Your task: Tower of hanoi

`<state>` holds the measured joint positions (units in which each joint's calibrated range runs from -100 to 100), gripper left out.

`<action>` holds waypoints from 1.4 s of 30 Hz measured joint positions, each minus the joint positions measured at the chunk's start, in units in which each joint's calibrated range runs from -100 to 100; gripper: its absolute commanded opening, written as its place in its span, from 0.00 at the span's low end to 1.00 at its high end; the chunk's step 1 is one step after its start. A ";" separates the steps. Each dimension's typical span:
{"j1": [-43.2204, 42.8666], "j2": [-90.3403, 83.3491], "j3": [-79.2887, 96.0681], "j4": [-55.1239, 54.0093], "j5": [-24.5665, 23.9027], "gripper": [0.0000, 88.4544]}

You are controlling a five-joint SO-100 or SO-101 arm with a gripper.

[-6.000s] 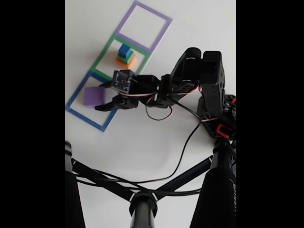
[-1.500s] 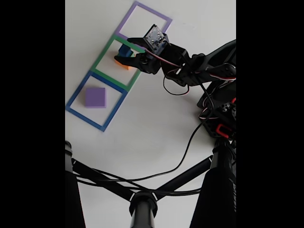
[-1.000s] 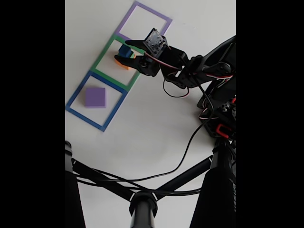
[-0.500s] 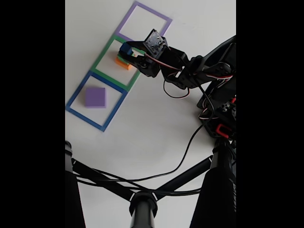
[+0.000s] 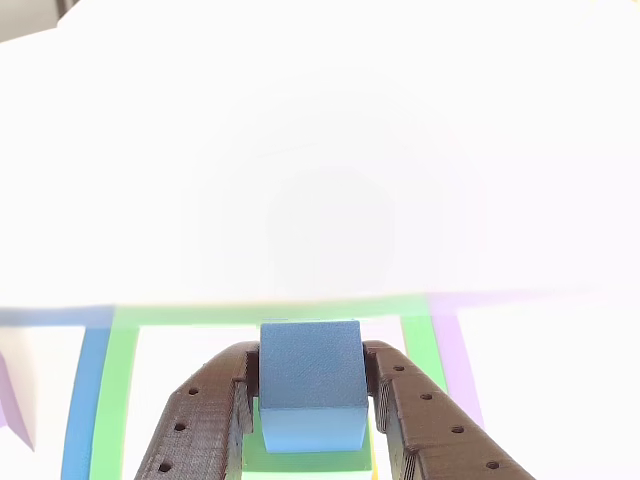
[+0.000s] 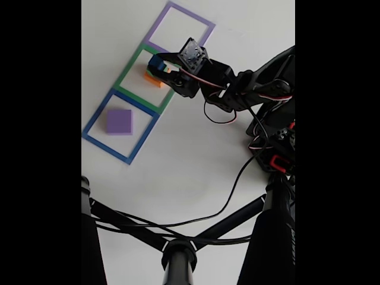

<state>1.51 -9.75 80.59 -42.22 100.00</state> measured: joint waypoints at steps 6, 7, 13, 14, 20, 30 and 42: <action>-0.16 -14.77 -5.13 23.92 0.00 0.06; -0.41 -17.73 -6.88 29.21 0.00 0.06; -1.56 -29.46 -24.46 66.13 0.00 0.06; -1.72 -30.05 -28.72 72.95 0.00 0.06; -4.67 -30.31 -54.13 105.78 0.00 0.06; -10.07 -30.48 -79.37 132.42 -0.39 0.06; -20.38 -30.48 -75.46 127.85 0.00 0.06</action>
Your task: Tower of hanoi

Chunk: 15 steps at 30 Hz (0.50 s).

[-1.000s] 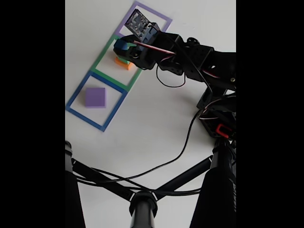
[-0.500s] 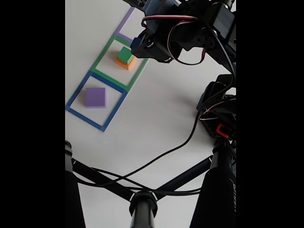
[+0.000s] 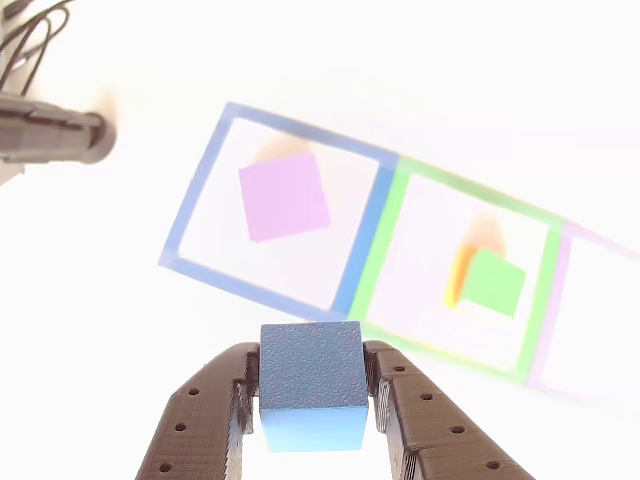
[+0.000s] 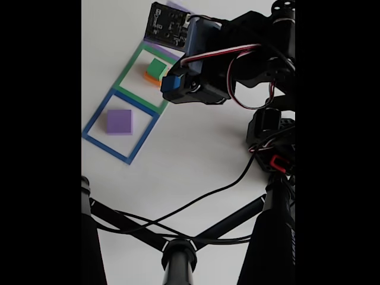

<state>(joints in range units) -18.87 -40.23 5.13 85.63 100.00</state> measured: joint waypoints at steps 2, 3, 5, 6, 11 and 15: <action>-0.08 0.00 5.22 -4.57 0.00 0.06; -0.08 0.00 8.18 -7.46 0.00 0.06; 0.00 0.00 14.97 -14.53 -0.39 0.06; 0.00 0.00 18.80 -18.94 0.00 0.06; -0.16 0.51 39.16 -42.70 -0.59 0.06; -1.23 6.42 49.78 -63.32 -0.39 0.06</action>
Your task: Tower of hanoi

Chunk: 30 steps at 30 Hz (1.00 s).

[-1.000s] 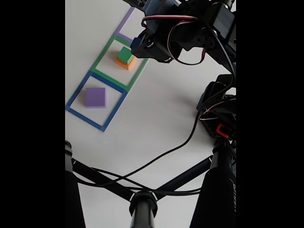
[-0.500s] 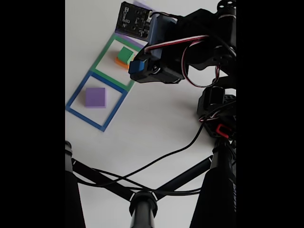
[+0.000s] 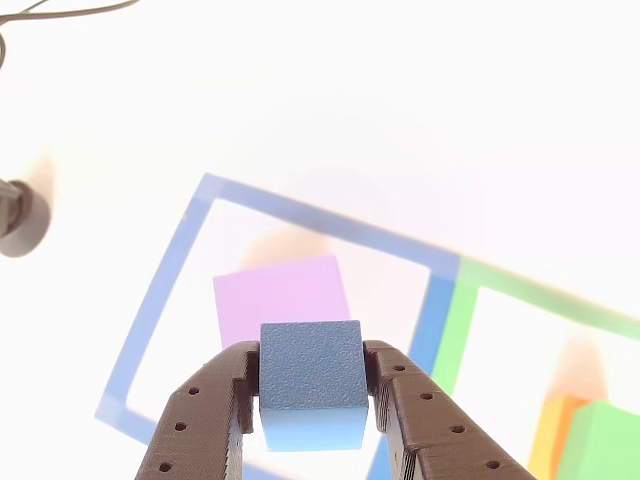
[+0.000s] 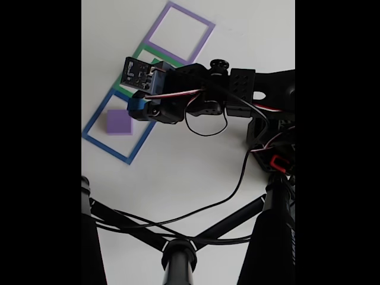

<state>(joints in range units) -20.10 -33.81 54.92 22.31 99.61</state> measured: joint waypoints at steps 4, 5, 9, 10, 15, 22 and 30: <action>-1.23 8.36 6.18 -17.98 0.00 0.06; -1.39 10.30 7.22 -21.83 0.00 0.06; -1.96 17.81 9.57 -35.31 0.00 0.06; -1.96 19.33 10.10 -38.12 0.00 0.06; -1.96 26.42 11.49 -49.04 0.20 0.06; -2.21 34.44 11.84 -60.27 0.39 0.06; -2.13 39.51 11.58 -65.09 0.39 0.06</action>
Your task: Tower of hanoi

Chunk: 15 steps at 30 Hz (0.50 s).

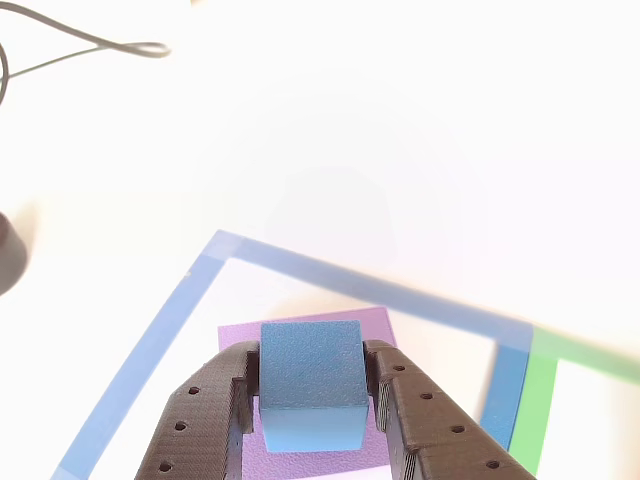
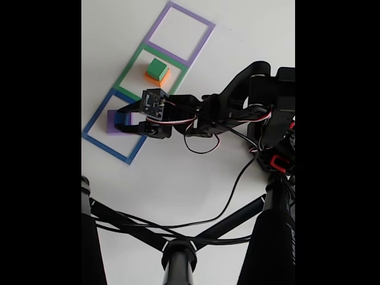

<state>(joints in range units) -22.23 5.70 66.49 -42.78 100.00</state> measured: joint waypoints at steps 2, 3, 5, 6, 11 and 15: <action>0.00 1.10 -0.35 -0.56 0.00 0.07; 0.00 1.94 -0.52 -1.04 0.00 0.07; 0.00 2.95 -1.22 -1.77 0.00 0.08; 0.00 3.46 -1.57 -2.09 0.00 0.12; 0.08 5.57 -2.87 -2.73 0.00 0.24; 1.23 5.91 -3.05 -3.13 0.00 0.27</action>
<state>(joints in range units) -21.00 11.61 63.45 -45.91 100.00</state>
